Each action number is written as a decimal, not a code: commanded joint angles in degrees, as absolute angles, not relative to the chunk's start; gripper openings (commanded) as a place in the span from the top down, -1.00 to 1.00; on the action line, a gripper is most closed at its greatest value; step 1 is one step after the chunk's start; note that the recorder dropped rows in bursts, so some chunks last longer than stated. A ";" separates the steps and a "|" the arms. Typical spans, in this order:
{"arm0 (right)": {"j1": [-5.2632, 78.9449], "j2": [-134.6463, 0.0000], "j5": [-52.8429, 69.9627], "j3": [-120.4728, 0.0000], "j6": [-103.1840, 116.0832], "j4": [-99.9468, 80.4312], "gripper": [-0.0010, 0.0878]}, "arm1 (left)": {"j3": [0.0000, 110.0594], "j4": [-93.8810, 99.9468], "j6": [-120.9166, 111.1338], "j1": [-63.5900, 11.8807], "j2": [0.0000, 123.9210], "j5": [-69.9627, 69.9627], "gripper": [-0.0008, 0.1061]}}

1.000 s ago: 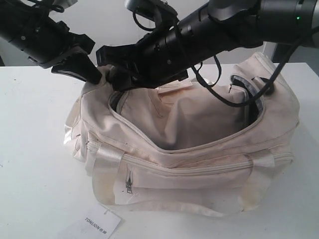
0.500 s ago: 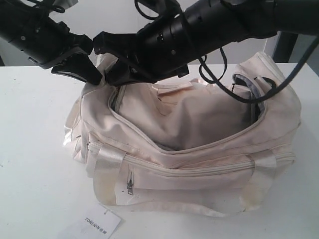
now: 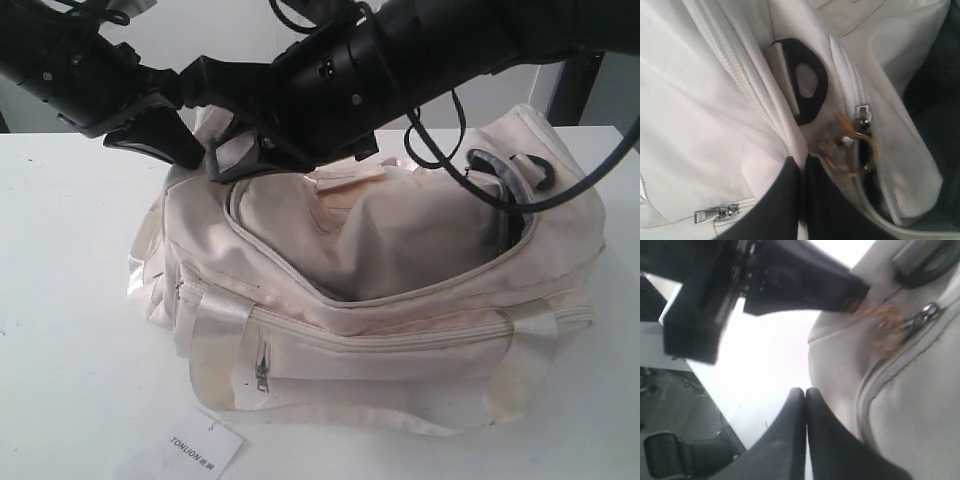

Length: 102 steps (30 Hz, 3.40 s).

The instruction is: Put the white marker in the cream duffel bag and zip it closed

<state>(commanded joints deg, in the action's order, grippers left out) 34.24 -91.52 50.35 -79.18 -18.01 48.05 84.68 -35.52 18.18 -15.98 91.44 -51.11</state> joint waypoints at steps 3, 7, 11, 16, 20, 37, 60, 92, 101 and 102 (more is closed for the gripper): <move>34.24 -91.52 51.89 -79.18 -18.01 48.05 0.98 | 84.68 -35.52 18.18 -16.09 91.44 -51.12 0.99; 34.24 -91.52 52.91 -79.18 -18.43 47.94 0.98 | 84.68 -35.52 18.18 -16.09 91.44 -51.12 0.99; 34.24 -91.52 48.28 -79.18 -19.77 46.50 0.98 | 84.68 -35.52 18.18 -16.09 91.44 -51.12 0.99; 34.24 -91.52 39.57 -79.18 -19.54 43.13 0.98 | 84.68 -35.52 18.18 -16.09 91.44 -51.12 0.99; 34.24 -91.52 33.69 -79.18 -17.35 40.09 0.98 | 84.68 -35.52 18.18 -16.09 91.44 -51.12 0.99; 34.24 -97.35 25.10 -79.39 -16.88 38.66 0.32 | 84.68 -35.52 18.18 -16.09 91.44 -51.12 0.99; 34.24 -100.57 33.36 -80.67 -21.39 38.88 0.32 | 84.68 -35.52 18.28 -16.09 91.44 -50.98 0.99; 34.24 -94.56 40.43 -80.67 -20.27 38.90 0.98 | 84.68 -35.52 19.41 -16.09 91.44 -50.99 0.99; 34.24 -96.54 36.55 -80.56 -11.67 38.76 0.92 | 84.68 -35.52 19.39 -16.09 91.44 -51.10 0.99; 34.24 -96.93 36.40 -80.56 -10.53 38.76 0.88 | 84.68 -35.52 19.39 -16.09 91.44 -51.10 0.99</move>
<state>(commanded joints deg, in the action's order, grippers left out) 34.24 -96.93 36.40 -80.56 -10.53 38.76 84.68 -35.52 19.39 -16.09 91.44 -51.10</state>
